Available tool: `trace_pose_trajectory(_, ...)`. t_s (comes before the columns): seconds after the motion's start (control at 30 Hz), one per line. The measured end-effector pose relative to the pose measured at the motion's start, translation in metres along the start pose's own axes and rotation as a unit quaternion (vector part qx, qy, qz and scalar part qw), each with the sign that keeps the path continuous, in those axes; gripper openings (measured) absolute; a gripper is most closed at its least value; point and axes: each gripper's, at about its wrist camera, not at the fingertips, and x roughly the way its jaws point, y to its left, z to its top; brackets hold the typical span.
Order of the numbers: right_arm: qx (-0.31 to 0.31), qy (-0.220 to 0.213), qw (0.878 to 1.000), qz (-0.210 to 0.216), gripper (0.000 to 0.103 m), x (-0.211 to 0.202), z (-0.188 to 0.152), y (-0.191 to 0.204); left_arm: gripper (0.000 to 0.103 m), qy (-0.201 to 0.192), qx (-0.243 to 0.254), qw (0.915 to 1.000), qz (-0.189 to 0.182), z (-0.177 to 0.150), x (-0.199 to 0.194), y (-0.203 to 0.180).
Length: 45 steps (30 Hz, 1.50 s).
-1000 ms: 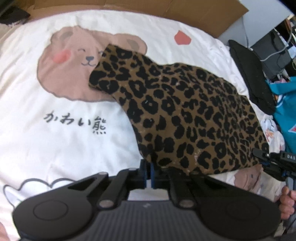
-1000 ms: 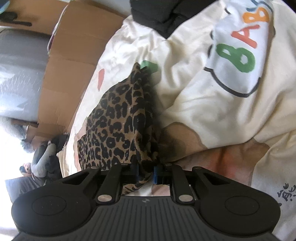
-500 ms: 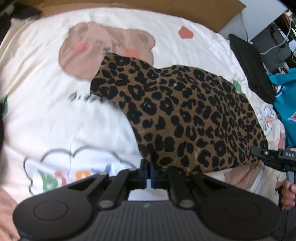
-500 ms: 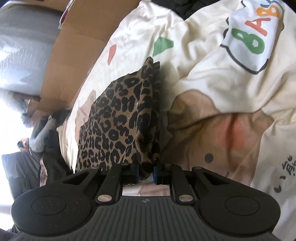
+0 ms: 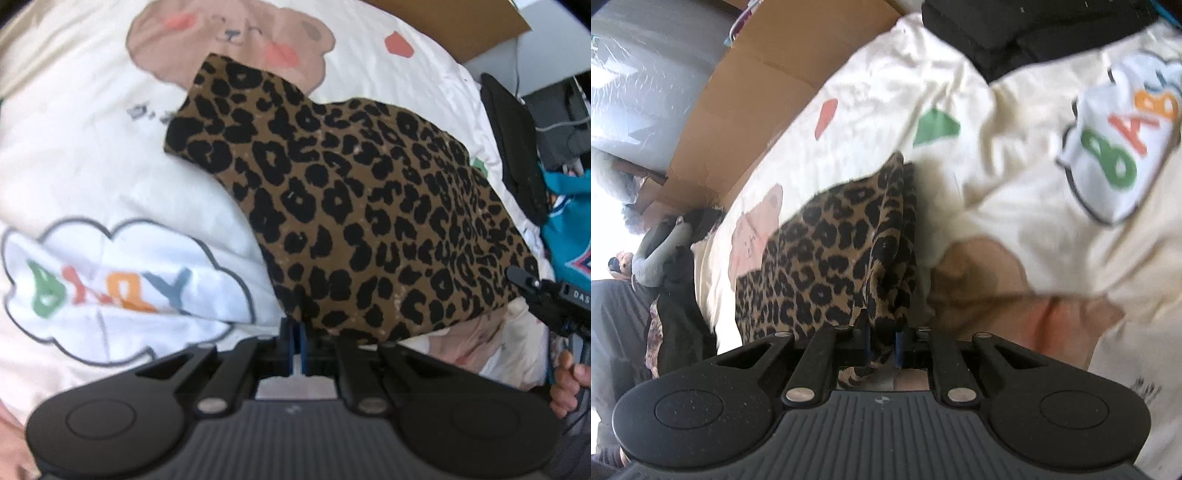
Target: Fold clothes
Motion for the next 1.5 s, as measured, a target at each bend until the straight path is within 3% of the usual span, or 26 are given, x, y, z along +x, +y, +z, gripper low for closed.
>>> trace_pose_trajectory(0.2, -0.006, -0.022, 1.0, -0.009, 0.01, -0.004, 0.029, 0.003, 0.004, 0.035, 0.029, 0.9984, -0.034, 0.01, 0.019, -0.031)
trace_pose_trajectory(0.43, -0.02, -0.038, 0.999, -0.019, 0.01, -0.005, 0.06, 0.003, 0.007, 0.061, 0.1, 0.9928, -0.027, 0.022, 0.036, -0.073)
trace_pose_trajectory(0.53, -0.025, -0.045, 0.998, -0.024, 0.01, -0.006, 0.072, 0.005, 0.012, 0.069, 0.124, 0.9898, 0.0, 0.029, 0.037, -0.082)
trace_pose_trajectory(0.77, -0.043, -0.046, 0.997, -0.046, 0.01, -0.001, 0.102, 0.006, 0.015, 0.047, 0.121, 0.9911, 0.027, 0.059, 0.03, -0.077)
trace_pose_trajectory(0.97, -0.056, -0.042, 0.996, -0.062, 0.01, 0.007, 0.124, 0.006, 0.03, 0.032, 0.107, 0.9929, 0.041, 0.087, 0.027, -0.074)
trace_pose_trajectory(1.33, -0.068, -0.045, 0.992, -0.092, 0.01, 0.024, 0.166, 0.0, 0.033, 0.042, 0.117, 0.9908, 0.053, 0.085, 0.024, -0.05)
trace_pose_trajectory(1.4, -0.071, -0.048, 0.991, -0.101, 0.01, 0.028, 0.173, -0.001, 0.033, 0.042, 0.12, 0.9903, 0.056, 0.072, 0.025, -0.042)
trace_pose_trajectory(1.5, -0.062, -0.066, 0.988, -0.123, 0.004, 0.03, 0.181, -0.006, 0.033, 0.041, 0.127, 0.9891, 0.062, 0.066, 0.025, -0.034)
